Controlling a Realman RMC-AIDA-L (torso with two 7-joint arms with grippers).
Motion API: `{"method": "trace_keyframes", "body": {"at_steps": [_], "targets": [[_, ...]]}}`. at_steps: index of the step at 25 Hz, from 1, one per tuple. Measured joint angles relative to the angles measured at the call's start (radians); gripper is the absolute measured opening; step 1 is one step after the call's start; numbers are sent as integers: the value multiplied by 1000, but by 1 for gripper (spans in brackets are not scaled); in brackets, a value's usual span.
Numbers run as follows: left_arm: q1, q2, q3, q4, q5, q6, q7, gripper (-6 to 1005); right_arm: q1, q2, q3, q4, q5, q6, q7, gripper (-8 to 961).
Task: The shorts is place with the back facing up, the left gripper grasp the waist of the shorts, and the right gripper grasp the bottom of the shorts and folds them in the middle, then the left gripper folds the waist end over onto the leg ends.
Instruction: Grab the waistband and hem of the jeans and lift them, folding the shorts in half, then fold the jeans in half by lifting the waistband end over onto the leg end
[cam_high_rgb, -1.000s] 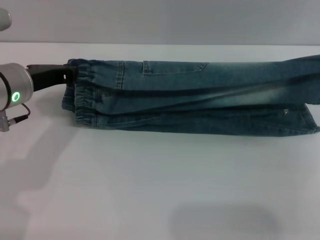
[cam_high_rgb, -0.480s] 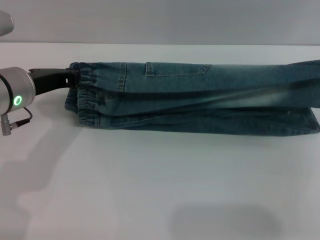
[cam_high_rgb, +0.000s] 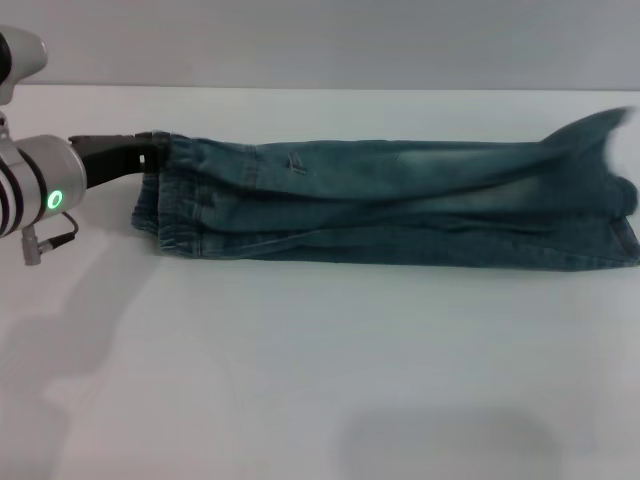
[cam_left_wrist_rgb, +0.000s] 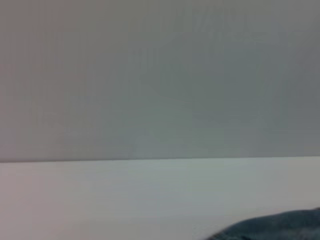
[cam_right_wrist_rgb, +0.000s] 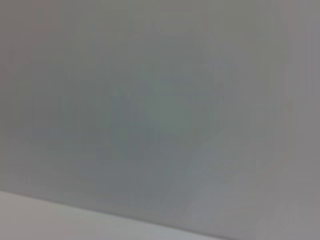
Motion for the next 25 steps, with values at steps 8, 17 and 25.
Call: {"method": "trace_keyframes", "body": {"at_steps": [8,17,25], "targets": [[-27,2,8,25,5,23,5,241,53,0,-13,-70,-2,-37,-1,331],[-16,2,0,15,2,-1,-5,567,-98,5,-163,-55,-3,-369,-4,726],[-11,4,-49,-19,4,-110,-2,855,-139,10,-279,-272,2,-867,-103,726]]}}
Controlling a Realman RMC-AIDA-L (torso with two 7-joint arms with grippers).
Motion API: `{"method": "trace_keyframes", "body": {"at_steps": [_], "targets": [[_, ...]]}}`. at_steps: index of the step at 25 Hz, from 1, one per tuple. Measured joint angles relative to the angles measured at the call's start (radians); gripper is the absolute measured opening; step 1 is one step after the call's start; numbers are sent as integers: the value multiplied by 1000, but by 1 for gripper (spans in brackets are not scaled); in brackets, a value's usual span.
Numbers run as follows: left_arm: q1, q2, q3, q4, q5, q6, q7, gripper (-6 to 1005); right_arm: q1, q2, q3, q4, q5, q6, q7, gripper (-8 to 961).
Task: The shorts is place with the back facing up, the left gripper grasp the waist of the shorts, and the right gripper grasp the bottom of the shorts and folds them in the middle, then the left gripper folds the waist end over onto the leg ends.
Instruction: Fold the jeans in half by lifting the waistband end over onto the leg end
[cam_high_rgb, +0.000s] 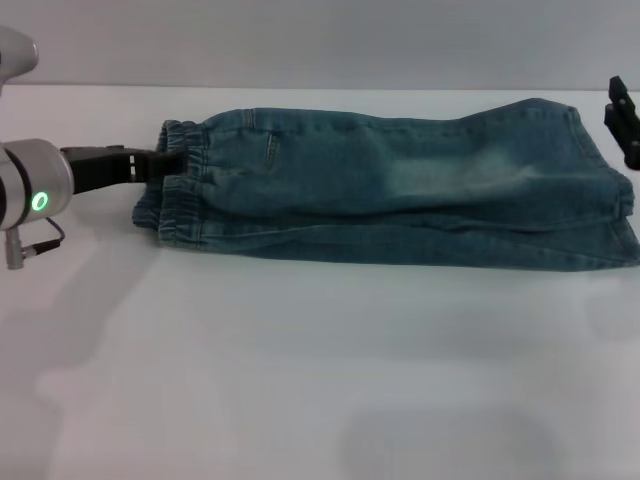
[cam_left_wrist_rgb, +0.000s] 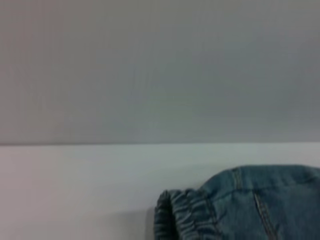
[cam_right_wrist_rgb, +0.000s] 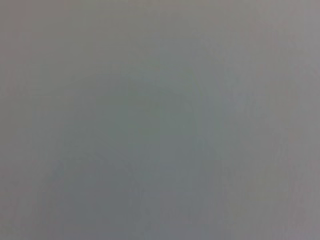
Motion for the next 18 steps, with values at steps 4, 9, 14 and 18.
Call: {"method": "trace_keyframes", "body": {"at_steps": [4,9,14,18], "targets": [[-9,1,-37,-5,3,-74,4,853,1,0,-21,-31,12,-49,0,685],[-18,2,-51,24,5,-85,8,853,25,-3,-48,-87,49,-54,0,520],[-51,3,-78,87,4,-89,47,854,36,-4,-75,-116,52,-56,0,294],[-87,3,-91,152,2,-100,62,855,33,-4,-83,-123,54,-50,2,64]]}}
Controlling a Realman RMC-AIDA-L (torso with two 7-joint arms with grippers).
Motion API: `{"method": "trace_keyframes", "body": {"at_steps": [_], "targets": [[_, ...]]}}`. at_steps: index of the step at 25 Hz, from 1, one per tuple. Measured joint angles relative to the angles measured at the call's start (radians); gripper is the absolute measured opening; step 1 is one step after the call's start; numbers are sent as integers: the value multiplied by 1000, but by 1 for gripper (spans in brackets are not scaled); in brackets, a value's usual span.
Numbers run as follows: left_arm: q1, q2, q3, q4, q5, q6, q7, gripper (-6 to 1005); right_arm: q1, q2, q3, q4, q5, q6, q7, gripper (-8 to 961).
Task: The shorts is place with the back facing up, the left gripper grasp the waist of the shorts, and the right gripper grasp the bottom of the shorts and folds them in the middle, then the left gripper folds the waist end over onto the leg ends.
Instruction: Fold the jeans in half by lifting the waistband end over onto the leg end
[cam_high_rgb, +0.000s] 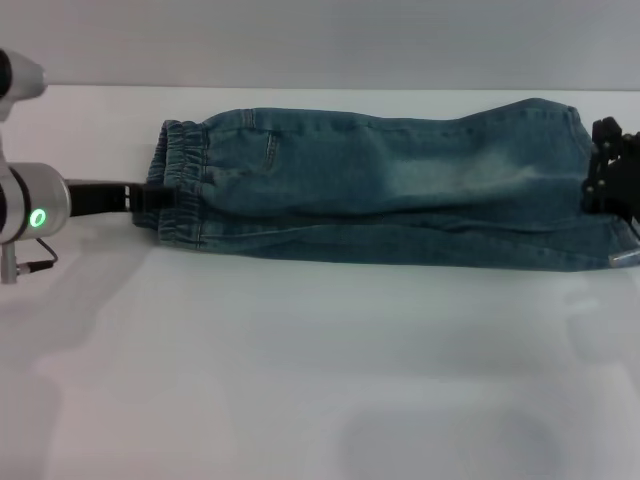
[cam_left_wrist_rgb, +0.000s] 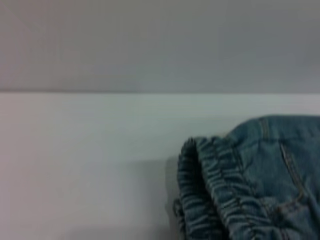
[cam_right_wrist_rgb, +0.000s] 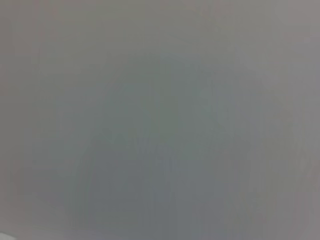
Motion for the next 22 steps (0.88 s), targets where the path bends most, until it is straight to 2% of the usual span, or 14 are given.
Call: {"method": "trace_keyframes", "body": {"at_steps": [1,4,22], "targets": [[-5,0,-1,12,0,-1,3,855,-2,0,-4,0,0,1,0,-2],[-28,0,-2,48,-5,-7,10,855,-4,-1,-10,-2,1,2,0,-1],[-48,-2,-5,103,-1,2,10,854,-5,-1,-10,-18,1,2,-3,-1]]}}
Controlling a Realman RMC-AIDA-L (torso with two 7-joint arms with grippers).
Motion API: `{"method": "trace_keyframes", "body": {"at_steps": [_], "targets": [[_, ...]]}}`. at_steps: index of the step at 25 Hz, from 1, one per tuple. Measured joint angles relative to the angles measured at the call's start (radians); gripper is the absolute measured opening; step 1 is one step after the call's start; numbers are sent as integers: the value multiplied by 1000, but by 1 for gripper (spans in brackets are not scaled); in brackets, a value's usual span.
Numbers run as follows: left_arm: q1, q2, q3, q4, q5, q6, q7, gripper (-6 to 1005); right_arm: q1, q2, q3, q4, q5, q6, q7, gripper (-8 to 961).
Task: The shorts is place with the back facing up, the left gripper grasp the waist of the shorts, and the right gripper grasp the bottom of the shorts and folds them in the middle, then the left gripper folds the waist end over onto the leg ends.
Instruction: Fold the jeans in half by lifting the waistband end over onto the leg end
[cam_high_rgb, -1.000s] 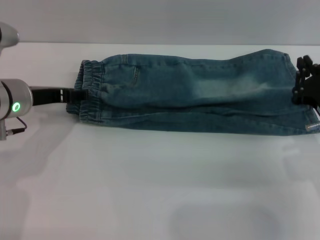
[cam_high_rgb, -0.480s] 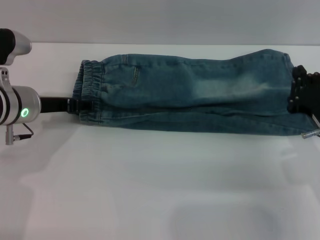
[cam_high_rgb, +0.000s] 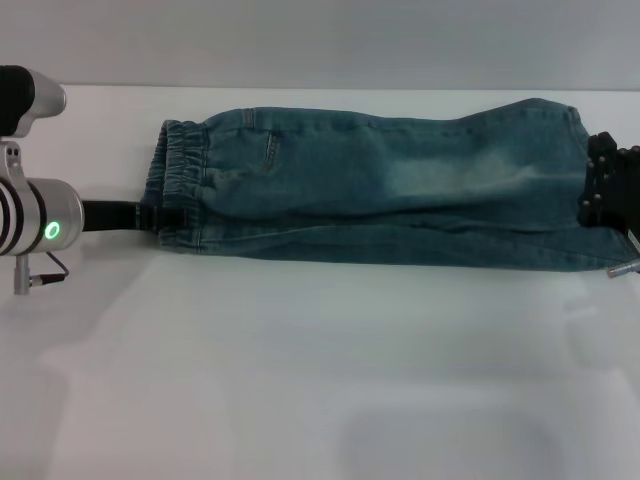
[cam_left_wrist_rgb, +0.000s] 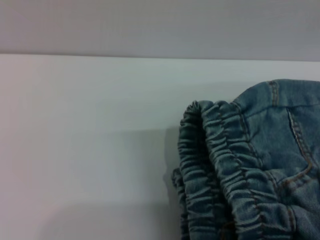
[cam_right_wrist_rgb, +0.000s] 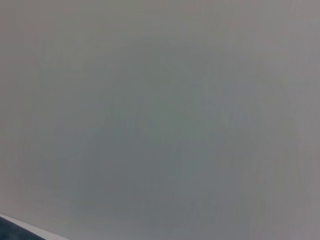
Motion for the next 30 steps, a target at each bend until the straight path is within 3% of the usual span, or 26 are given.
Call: {"method": "trace_keyframes", "body": {"at_steps": [23,30], "targets": [[-16,-1,1,13,-3,-50,-2,835,-9,-1,2,-5,-2,0,-2,0],[13,-4,13,-8,-20,-17,0,793,-26,-1,2,9,-7,0,-3,-1]]}}
